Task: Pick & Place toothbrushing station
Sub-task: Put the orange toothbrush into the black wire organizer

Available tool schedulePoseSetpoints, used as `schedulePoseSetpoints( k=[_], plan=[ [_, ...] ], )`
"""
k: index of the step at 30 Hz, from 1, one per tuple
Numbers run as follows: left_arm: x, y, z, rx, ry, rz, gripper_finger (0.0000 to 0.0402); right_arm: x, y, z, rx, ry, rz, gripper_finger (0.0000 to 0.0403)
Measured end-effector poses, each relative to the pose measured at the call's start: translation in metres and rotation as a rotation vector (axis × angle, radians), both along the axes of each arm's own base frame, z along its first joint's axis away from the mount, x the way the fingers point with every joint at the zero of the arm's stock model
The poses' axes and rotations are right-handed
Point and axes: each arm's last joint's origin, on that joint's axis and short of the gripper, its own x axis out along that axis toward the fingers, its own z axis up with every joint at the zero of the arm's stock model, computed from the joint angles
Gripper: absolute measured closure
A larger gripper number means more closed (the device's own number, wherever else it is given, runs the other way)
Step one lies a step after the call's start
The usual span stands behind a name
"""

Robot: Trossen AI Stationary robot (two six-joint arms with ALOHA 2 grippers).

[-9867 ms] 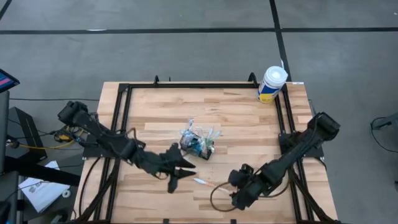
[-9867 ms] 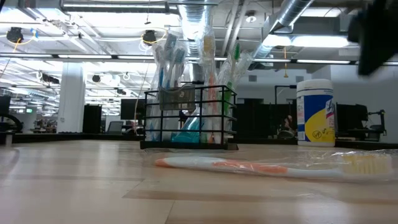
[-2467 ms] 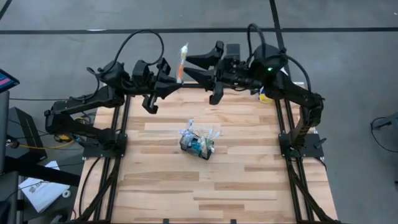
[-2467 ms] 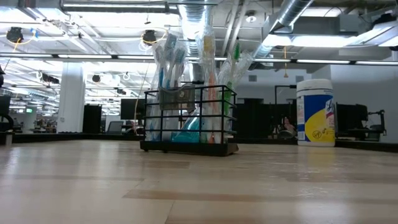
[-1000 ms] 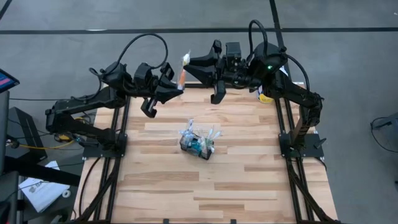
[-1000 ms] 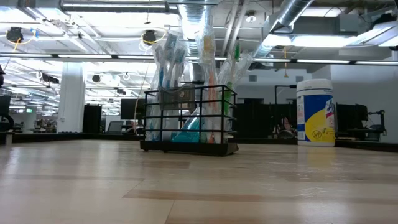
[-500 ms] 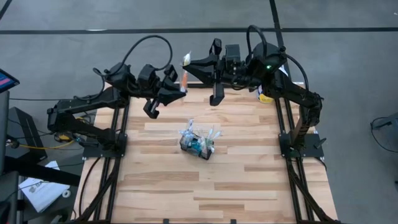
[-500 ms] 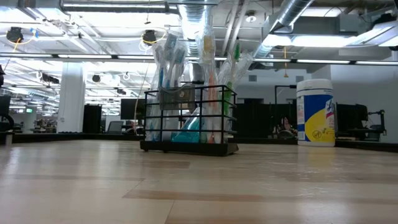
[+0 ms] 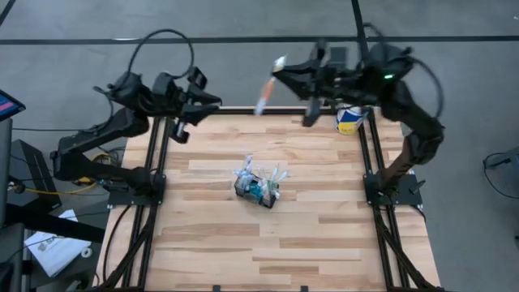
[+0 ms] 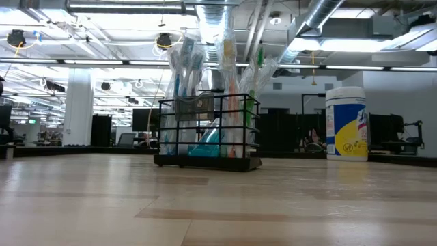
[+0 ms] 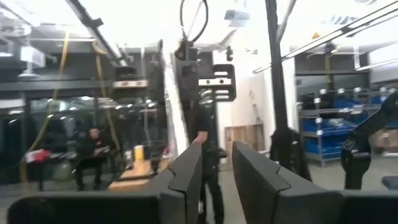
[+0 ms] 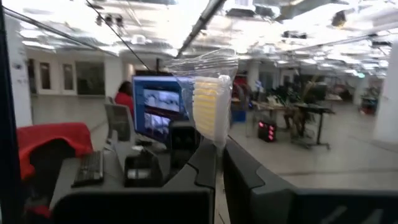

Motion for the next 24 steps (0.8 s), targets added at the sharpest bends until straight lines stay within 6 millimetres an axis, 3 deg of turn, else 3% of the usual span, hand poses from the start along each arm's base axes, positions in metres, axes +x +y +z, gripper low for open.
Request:
schedulePoseSetpoints(
  k=[5, 10, 18, 24],
  plan=[
    [-0.029, 0.006, 0.006, -0.007, 0.016, 0.081, 0.0302, -0.037, 0.017, 0.002, 0.021, 0.111, -0.048, 0.0402],
    [-0.049, 0.003, 0.007, -0.024, 0.057, 0.122, 0.0301, -0.037, 0.062, -0.016, 0.038, 0.278, -0.108, 0.0402],
    [-0.055, 0.001, 0.001, -0.036, 0.138, 0.138, 0.0302, -0.018, 0.134, -0.073, 0.173, 0.468, -0.308, 0.0403],
    [-0.046, 0.003, -0.005, -0.065, 0.185, 0.118, 0.0302, -0.015, 0.183, -0.144, 0.375, 0.395, -0.48, 0.0403]
  ],
)
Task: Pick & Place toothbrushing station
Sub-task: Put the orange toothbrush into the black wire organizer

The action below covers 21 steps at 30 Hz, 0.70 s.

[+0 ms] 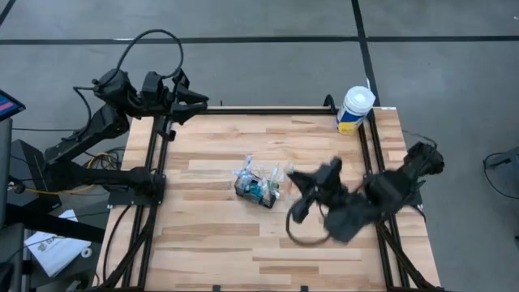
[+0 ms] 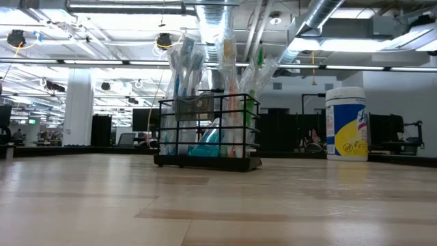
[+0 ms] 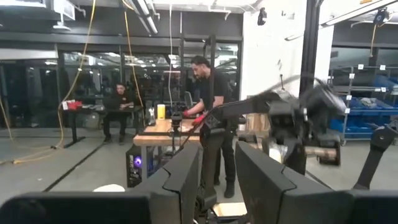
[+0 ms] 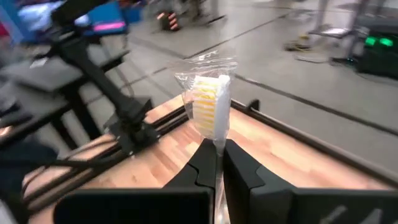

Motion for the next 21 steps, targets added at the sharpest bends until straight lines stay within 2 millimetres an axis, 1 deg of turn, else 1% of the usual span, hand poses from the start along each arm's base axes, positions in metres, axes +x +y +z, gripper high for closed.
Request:
schedulePoseSetpoints(
  k=[3, 6, 10, 14, 17, 21],
  plan=[
    [0.004, 0.001, -0.002, -0.006, 0.011, -0.007, 0.0302, -0.003, 0.016, -0.036, 0.035, -0.092, -0.103, 0.0403],
    [0.008, 0.003, -0.004, -0.011, 0.021, -0.007, 0.0302, -0.005, 0.022, -0.058, 0.06, -0.189, -0.172, 0.0403],
    [0.013, 0.005, -0.006, -0.017, 0.032, -0.008, 0.0302, 0.002, 0.017, -0.081, 0.076, -0.207, -0.221, 0.0403],
    [0.017, 0.006, -0.008, -0.022, 0.045, -0.011, 0.0302, 0.012, 0.007, -0.098, 0.077, -0.212, -0.265, 0.0403],
    [0.019, 0.007, -0.009, -0.024, 0.049, -0.013, 0.0302, 0.017, 0.0, -0.112, 0.061, -0.193, -0.292, 0.0403],
    [0.019, 0.008, -0.01, -0.025, 0.051, -0.013, 0.0302, 0.021, -0.009, -0.128, 0.077, -0.21, -0.331, 0.0403]
  ],
)
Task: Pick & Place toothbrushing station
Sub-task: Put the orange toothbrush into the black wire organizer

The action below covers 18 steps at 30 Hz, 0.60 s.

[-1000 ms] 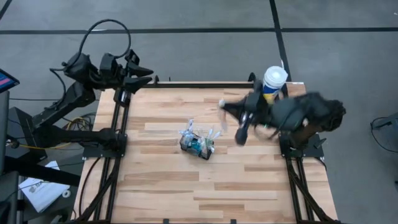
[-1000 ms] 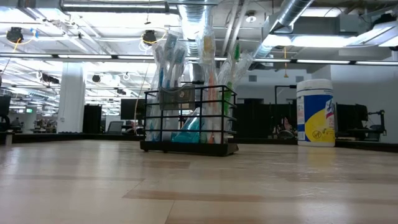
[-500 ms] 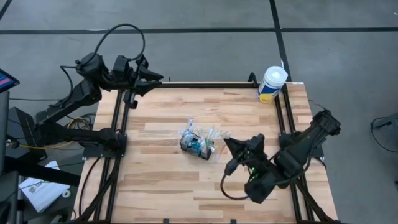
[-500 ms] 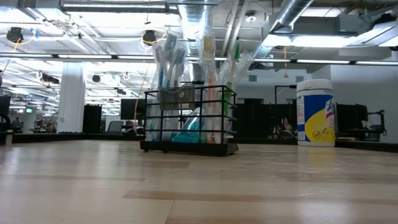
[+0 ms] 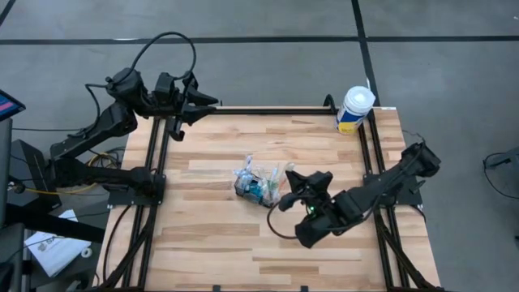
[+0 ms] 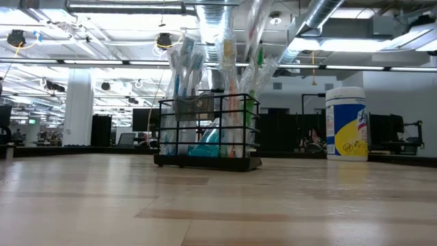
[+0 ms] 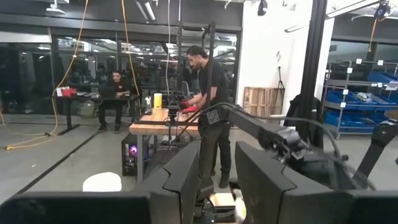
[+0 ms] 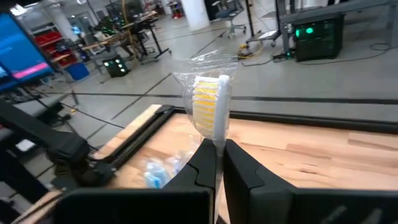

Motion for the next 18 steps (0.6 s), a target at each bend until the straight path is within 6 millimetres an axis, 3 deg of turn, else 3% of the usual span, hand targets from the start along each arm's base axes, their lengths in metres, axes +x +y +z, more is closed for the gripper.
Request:
schedulePoseSetpoints(
  k=[6, 18],
  plan=[
    [0.0, 0.0, 0.0, 0.005, -0.001, 0.0, 0.0302, 0.005, -0.007, -0.021, 0.017, -0.003, -0.021, 0.0403],
    [0.0, 0.0, 0.0, 0.023, -0.002, 0.003, 0.0302, 0.014, -0.02, -0.039, 0.024, 0.047, -0.029, 0.0403]
  ],
)
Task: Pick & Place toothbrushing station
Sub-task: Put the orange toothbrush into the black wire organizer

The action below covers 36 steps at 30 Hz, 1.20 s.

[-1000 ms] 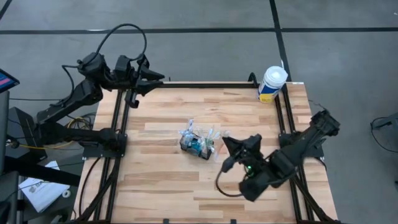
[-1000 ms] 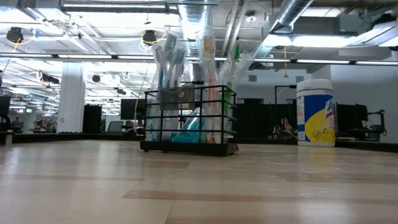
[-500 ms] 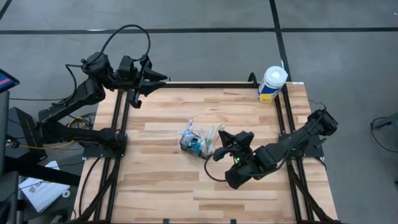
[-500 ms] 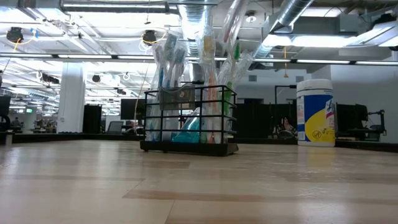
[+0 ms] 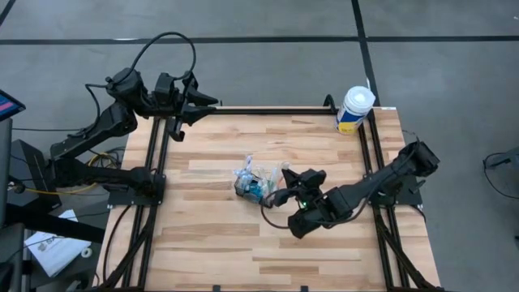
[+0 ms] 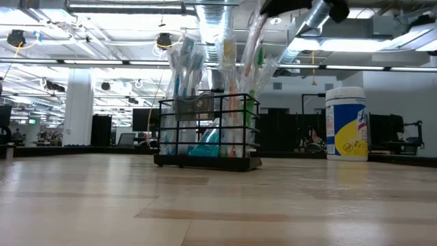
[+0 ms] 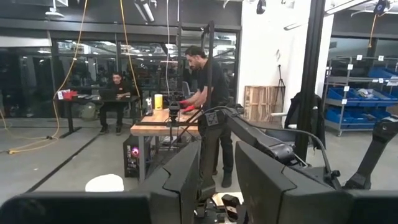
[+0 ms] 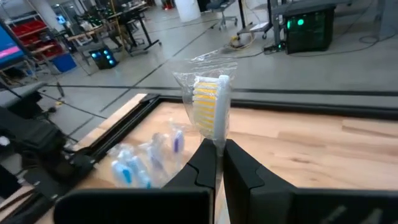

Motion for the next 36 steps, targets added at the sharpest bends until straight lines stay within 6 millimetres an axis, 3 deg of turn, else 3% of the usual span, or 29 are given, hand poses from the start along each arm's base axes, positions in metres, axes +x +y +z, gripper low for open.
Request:
schedulePoseSetpoints(
  k=[10, 26, 36],
  plan=[
    [0.0, 0.0, 0.0, 0.003, 0.0, 0.0, 0.0302, 0.007, -0.016, -0.016, 0.001, 0.023, -0.028, 0.0403],
    [0.0, 0.0, 0.0, 0.003, 0.0, 0.0, 0.0302, 0.027, -0.032, -0.035, -0.013, 0.063, 0.095, 0.0403],
    [0.0, 0.0, 0.0, 0.084, -0.004, 0.014, 0.0302, 0.023, -0.027, -0.041, -0.034, 0.168, 0.165, 0.0403]
  ],
)
